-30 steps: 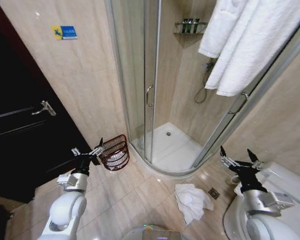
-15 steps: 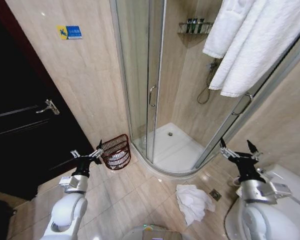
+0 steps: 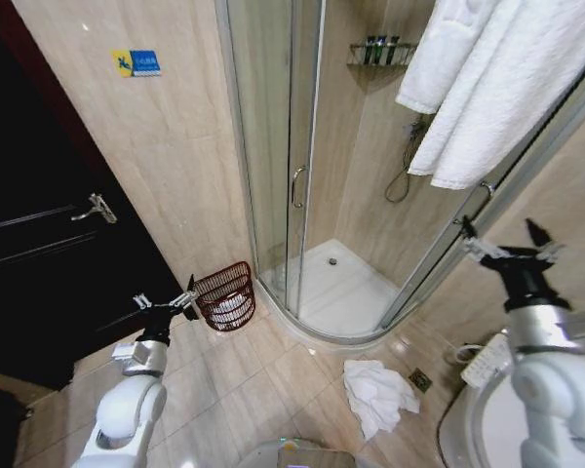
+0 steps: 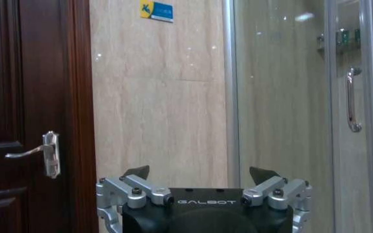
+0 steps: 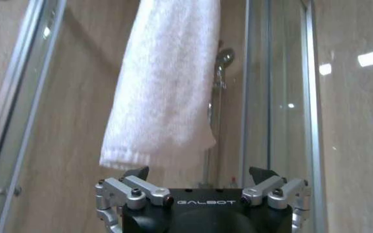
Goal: Discard the used towel into the hamper.
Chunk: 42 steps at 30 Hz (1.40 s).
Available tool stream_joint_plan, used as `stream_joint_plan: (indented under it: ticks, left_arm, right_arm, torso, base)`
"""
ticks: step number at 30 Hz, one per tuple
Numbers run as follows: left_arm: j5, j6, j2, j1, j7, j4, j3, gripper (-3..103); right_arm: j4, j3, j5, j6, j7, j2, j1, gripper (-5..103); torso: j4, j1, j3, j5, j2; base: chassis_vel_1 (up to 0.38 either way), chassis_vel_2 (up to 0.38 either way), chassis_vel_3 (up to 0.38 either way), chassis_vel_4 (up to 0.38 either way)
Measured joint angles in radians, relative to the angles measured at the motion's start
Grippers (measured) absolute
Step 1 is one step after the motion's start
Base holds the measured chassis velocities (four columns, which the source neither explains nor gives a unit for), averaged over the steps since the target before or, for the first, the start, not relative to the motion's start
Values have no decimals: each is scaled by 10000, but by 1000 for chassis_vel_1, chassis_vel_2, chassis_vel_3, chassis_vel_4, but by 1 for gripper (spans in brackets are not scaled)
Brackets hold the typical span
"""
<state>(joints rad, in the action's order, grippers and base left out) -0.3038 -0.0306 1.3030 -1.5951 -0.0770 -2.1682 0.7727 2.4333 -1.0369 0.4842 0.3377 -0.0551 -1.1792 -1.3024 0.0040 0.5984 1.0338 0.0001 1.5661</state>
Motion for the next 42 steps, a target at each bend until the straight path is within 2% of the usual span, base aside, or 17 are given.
stream_joint_plan:
  ticks: [8, 13, 23, 42]
  left_arm:
    - [-63, 140, -90, -107, -28, -68, 30, 100]
    - [-46, 156, -40, -121, -42, -72, 7, 100]
    - [6, 91, 57, -263, -22, -129, -10, 100]
    - [160, -1, 230, -485, 4, -436, -41, 100]
  right_arm:
    - [-328, 345, 206, 49, 142, 369, 1008, 100]
    - [-479, 515, 325, 517, 88, 671, 1635, 100]
    - [93, 350, 328, 714, 284, 438, 695, 100]
    - [422, 255, 323, 686, 308, 378, 286, 100]
  torso:
    - [2, 0, -1, 1, 0]
    - [4, 0, 0, -1, 0]
    - [1, 0, -1, -1, 0]
    - [2, -4, -2, -2, 2]
  base:
    - [0, 0, 0, 0]
    - [0, 0, 0, 0]
    - [0, 0, 0, 0]
    - [64, -61, -65, 68]
